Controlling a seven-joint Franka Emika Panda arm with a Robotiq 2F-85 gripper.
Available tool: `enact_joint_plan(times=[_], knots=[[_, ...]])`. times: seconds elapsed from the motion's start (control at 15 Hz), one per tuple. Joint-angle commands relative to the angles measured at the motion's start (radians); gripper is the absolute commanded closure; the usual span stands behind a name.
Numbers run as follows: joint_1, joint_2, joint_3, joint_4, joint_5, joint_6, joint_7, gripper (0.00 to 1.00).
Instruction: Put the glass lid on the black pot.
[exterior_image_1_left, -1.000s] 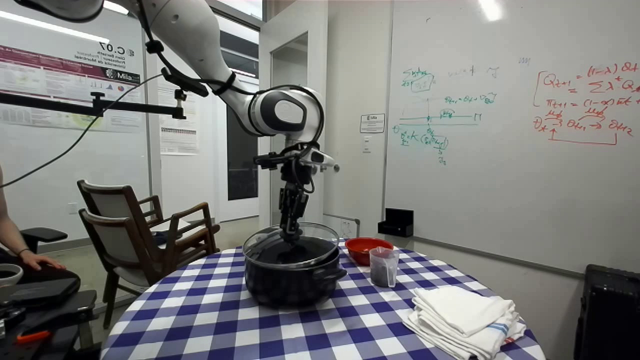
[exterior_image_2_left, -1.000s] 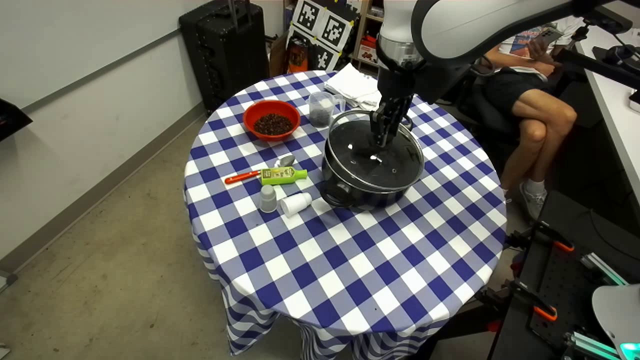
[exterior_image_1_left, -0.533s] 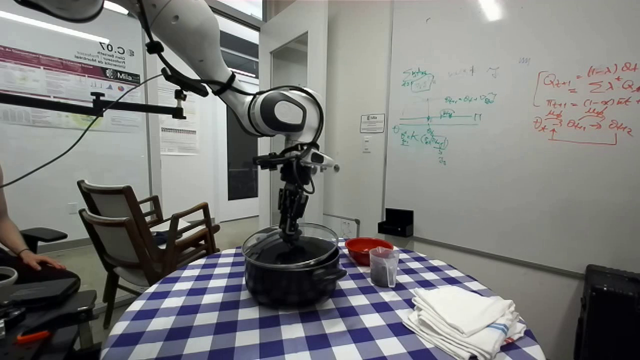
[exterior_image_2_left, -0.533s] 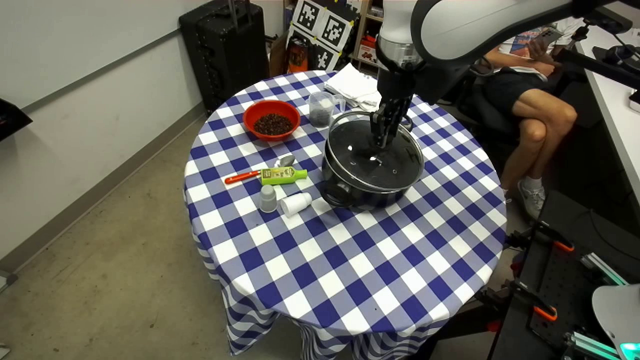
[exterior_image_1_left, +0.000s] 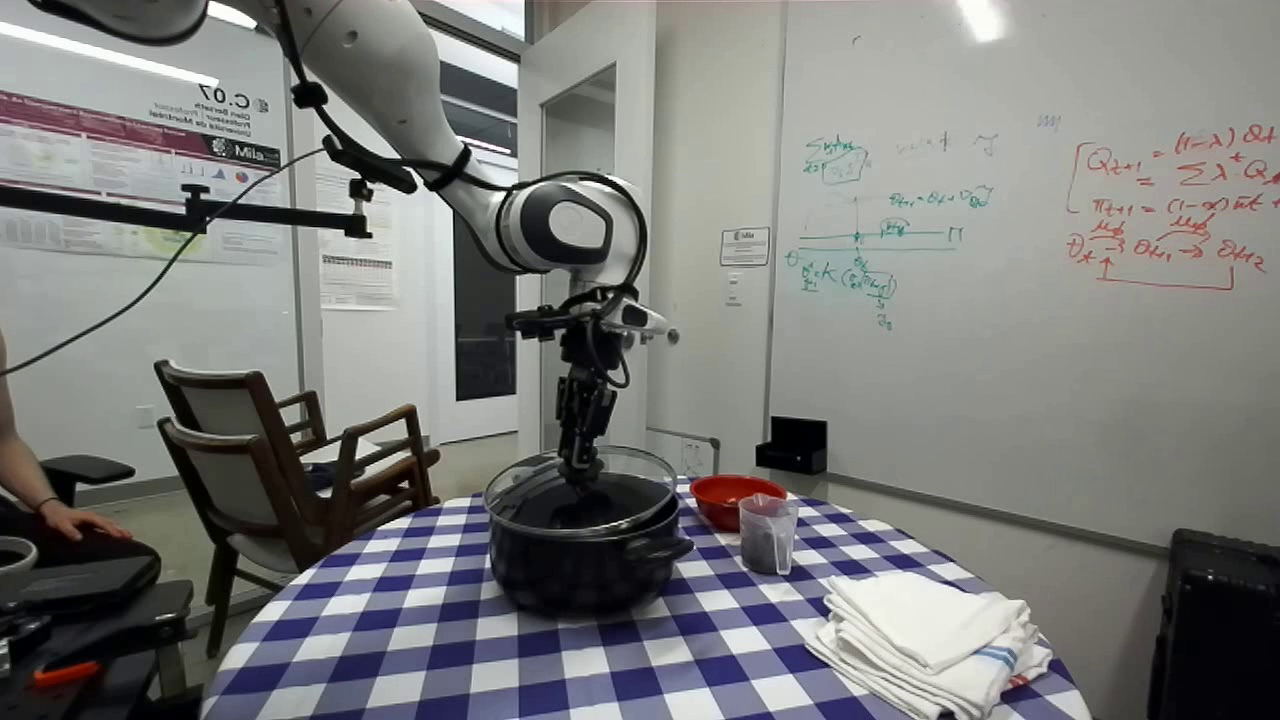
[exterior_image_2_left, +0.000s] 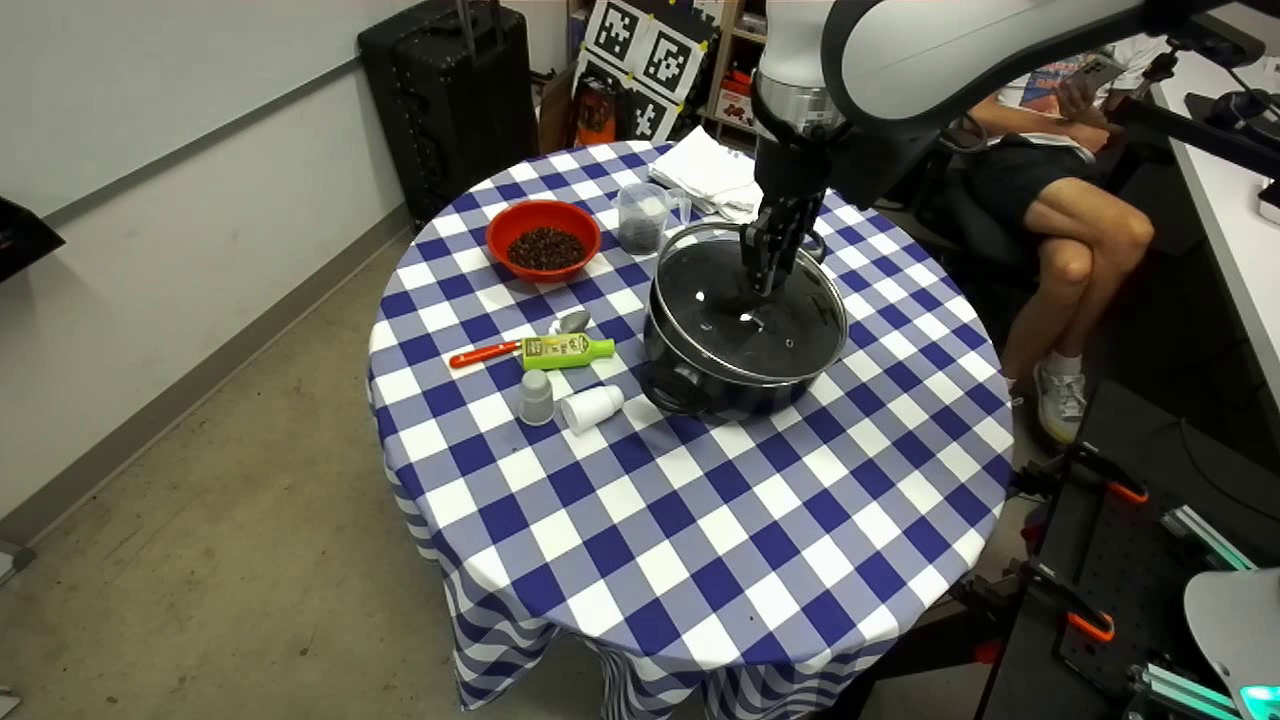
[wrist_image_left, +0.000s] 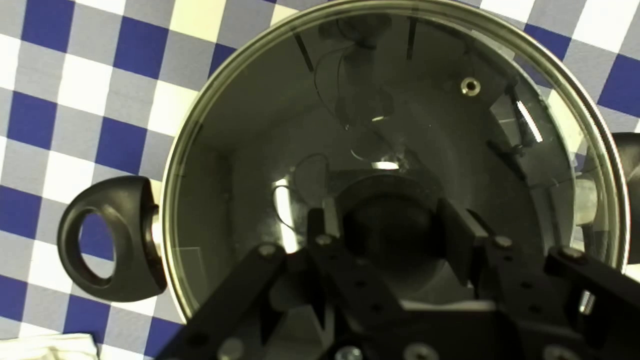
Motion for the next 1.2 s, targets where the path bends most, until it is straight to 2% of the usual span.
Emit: enact_joint_plan(times=[0.0,0.07,0.27,0.33,0.67,0.8,0.87,1.13], knots=[[0.002,-0.01,0.002,0.0,0.023,-0.016,-0.027,0.25],[0.002,-0.009,0.003,0.0,0.024,-0.016,-0.027,0.23],[0.003,-0.009,0.005,-0.002,0.027,-0.014,-0.022,0.04],[0.003,-0.009,0.006,-0.003,0.028,-0.013,-0.022,0.01],[0.001,-0.016,0.009,-0.011,0.032,-0.011,-0.025,0.0],[-0.014,-0.045,0.029,-0.035,0.077,-0.002,-0.058,0.0],[0.008,-0.003,0.003,0.0,0.031,-0.002,-0.015,0.0],[0.006,-0.022,0.011,-0.01,0.055,-0.003,-0.032,0.0]])
